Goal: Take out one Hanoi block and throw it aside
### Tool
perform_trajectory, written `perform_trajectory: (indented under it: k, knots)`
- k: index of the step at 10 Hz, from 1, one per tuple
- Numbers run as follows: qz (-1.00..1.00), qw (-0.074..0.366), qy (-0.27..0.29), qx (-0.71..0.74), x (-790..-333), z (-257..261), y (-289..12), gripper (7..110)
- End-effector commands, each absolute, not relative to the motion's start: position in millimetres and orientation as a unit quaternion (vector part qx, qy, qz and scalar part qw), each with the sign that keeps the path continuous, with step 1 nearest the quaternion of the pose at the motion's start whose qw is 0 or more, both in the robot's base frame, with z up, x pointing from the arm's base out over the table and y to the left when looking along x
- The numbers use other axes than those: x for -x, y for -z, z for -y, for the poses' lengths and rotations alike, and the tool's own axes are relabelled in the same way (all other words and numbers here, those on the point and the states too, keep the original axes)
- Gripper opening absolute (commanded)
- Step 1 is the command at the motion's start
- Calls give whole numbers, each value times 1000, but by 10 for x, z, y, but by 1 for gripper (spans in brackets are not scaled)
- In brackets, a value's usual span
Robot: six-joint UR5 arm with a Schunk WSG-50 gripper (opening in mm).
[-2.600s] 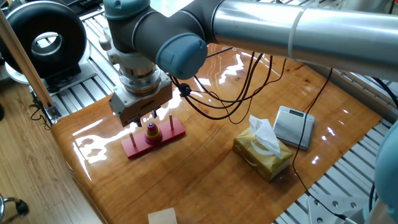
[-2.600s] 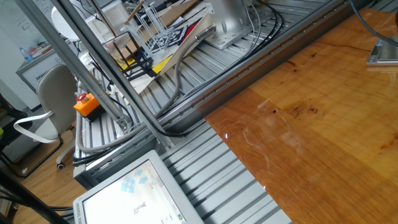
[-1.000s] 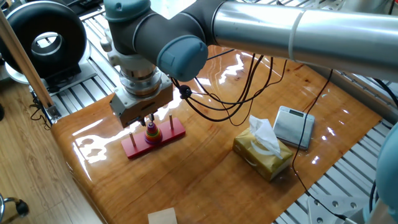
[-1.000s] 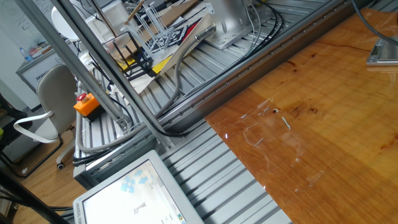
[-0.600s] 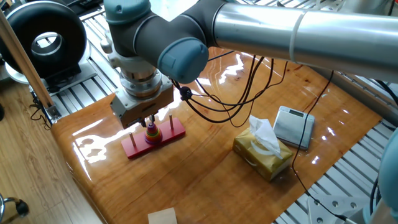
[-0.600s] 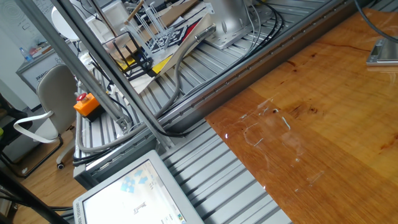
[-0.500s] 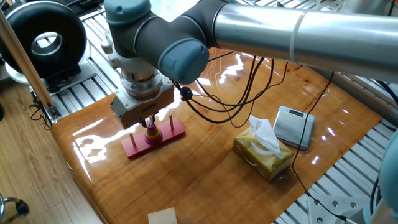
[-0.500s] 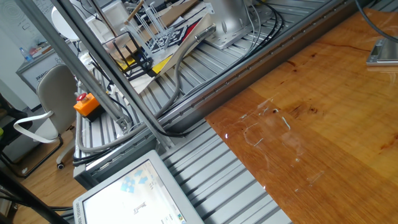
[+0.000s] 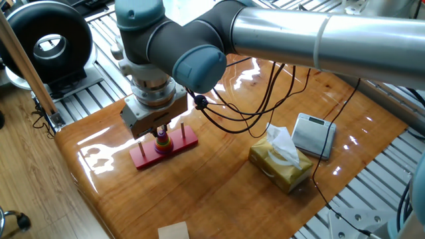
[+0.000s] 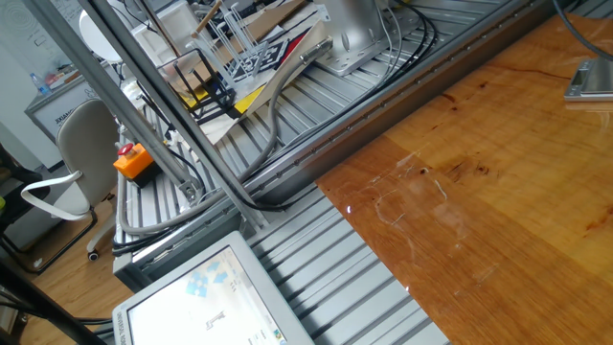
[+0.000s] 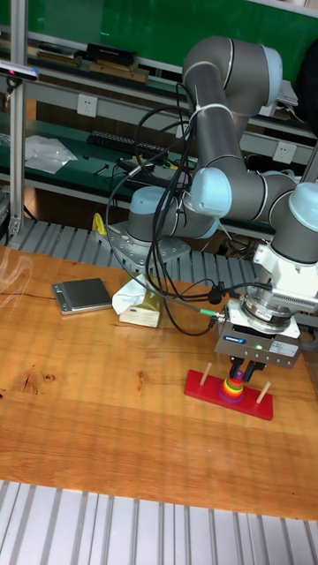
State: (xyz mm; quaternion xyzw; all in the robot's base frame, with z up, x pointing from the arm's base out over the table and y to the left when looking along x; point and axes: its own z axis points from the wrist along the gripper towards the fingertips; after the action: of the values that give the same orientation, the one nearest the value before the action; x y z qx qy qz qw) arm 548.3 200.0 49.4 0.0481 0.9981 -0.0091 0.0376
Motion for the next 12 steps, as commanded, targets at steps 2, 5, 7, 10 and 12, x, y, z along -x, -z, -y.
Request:
perform_trajectory:
  k: [2, 5, 7, 10, 12]
  knots:
    - [-997, 35, -2, -69, -5472, -2037, -512, 7]
    - [-997, 35, -7, -74, -5486, -2051, -527, 7]
    - [-997, 36, -8, -75, -5490, -2056, -539, 7]
    - [-996, 37, -6, -75, -5501, -2043, -563, 7]
    - [-997, 35, -4, -74, -5503, -2019, -632, 7]
